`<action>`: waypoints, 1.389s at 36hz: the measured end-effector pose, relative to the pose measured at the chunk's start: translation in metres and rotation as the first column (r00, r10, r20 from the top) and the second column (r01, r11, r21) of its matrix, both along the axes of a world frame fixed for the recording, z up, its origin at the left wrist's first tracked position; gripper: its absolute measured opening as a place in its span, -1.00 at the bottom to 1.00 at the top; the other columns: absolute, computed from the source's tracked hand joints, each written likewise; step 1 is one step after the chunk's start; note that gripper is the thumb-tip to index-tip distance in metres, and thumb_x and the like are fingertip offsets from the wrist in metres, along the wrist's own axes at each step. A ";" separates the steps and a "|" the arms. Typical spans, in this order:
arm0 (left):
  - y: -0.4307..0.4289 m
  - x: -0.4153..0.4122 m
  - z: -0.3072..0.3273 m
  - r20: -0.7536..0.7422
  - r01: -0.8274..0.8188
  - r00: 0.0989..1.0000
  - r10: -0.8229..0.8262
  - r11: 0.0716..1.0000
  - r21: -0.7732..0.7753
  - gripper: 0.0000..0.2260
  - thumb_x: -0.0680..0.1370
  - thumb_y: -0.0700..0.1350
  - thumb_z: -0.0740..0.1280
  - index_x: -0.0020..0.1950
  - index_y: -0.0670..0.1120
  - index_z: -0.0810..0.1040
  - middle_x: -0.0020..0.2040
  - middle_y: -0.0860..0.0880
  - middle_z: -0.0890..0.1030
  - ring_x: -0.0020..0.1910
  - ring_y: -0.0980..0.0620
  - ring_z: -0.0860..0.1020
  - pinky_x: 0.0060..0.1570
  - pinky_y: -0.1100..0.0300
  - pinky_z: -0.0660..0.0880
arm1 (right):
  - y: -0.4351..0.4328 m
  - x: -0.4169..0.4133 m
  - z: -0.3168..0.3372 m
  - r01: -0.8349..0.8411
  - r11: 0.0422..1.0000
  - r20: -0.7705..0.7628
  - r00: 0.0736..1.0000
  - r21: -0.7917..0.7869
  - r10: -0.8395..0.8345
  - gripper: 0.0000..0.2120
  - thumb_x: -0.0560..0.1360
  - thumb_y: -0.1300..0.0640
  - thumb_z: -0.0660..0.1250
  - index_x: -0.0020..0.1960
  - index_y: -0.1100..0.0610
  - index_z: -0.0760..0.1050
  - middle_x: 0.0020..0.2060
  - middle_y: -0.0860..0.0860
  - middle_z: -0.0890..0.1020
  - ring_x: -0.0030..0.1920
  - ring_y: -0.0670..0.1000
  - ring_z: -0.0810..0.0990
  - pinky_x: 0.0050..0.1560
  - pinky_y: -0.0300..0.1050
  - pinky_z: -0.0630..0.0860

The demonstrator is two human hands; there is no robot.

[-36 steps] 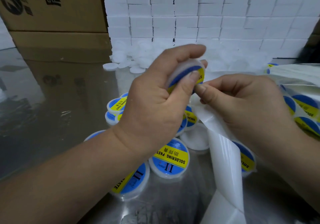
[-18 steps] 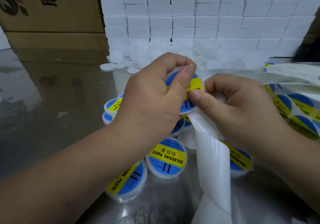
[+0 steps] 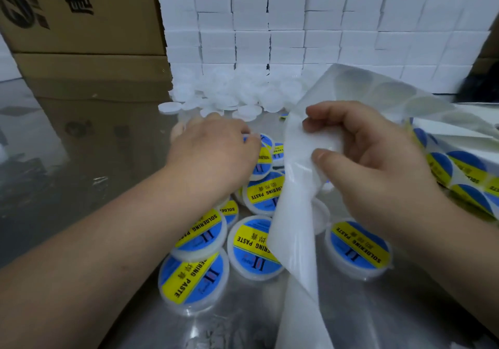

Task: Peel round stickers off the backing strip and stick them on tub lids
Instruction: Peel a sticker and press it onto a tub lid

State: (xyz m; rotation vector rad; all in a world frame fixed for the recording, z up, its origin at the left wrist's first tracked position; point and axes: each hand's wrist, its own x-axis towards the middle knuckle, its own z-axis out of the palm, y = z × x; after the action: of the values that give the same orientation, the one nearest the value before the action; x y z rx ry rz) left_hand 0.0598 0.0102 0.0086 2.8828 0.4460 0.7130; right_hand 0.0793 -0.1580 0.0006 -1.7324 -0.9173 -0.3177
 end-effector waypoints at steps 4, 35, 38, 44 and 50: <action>-0.002 0.001 0.000 -0.006 0.035 0.999 -0.035 0.994 0.103 -0.61 0.56 0.16 0.05 0.35 0.12 0.36 0.30 -0.05 0.42 0.31 -0.10 0.30 0.35 -0.02 0.06 | 0.000 -0.001 0.001 -0.042 0.999 0.027 0.999 -0.005 0.042 -0.62 0.33 0.17 0.25 0.01 -0.26 0.42 0.05 -0.21 0.57 0.19 -0.17 0.50 0.28 -0.03 0.40; -0.030 -0.028 0.019 0.558 0.583 0.812 -0.171 0.203 -0.787 -0.80 0.46 -0.25 0.28 -0.32 -0.02 0.53 -0.54 0.11 0.44 -0.60 0.18 0.35 -0.29 0.18 0.38 | -0.007 0.014 0.019 0.325 0.828 -0.600 0.800 0.456 0.016 -0.69 0.53 -0.17 0.15 -0.15 0.03 0.49 -0.12 -0.05 0.65 -0.07 -0.16 0.64 -0.09 -0.29 0.48; -0.029 -0.029 0.020 0.577 0.592 0.805 -0.133 0.220 -0.775 -0.82 0.46 -0.23 0.31 -0.33 -0.01 0.53 -0.51 0.12 0.44 -0.58 0.18 0.35 -0.25 0.15 0.37 | -0.010 0.018 0.020 0.415 0.769 -0.650 0.760 0.486 0.001 -0.86 0.51 -0.01 0.29 -0.13 0.05 0.46 -0.09 -0.06 0.60 -0.06 -0.18 0.61 -0.06 -0.34 0.49; -0.024 -0.028 0.019 0.610 0.618 0.784 -0.119 0.255 -0.744 -0.88 0.43 -0.14 0.35 -0.32 0.01 0.55 -0.45 0.13 0.47 -0.52 0.15 0.37 -0.29 0.19 0.41 | -0.004 0.014 0.017 0.327 0.717 -0.738 0.560 0.615 0.378 -0.57 0.52 -0.05 0.26 0.25 0.19 0.31 -0.09 0.11 0.60 -0.15 0.00 0.66 -0.13 -0.19 0.56; -0.031 -0.030 0.011 0.449 0.571 0.815 -0.367 0.367 -0.735 -0.94 0.26 -0.01 0.36 -0.35 0.03 0.57 -0.45 0.14 0.50 -0.47 0.19 0.41 -0.45 0.41 0.33 | -0.006 0.012 0.023 0.187 0.694 -0.584 0.711 0.695 0.392 -0.88 0.52 0.06 0.26 -0.06 0.11 0.46 -0.32 -0.05 0.66 -0.21 -0.08 0.68 -0.09 -0.19 0.57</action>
State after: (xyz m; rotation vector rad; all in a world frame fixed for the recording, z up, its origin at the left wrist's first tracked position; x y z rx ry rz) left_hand 0.0298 -0.0205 0.0200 1.7806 -0.1036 0.4704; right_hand 0.0918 -0.1643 0.0238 -0.8912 -0.2342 0.0940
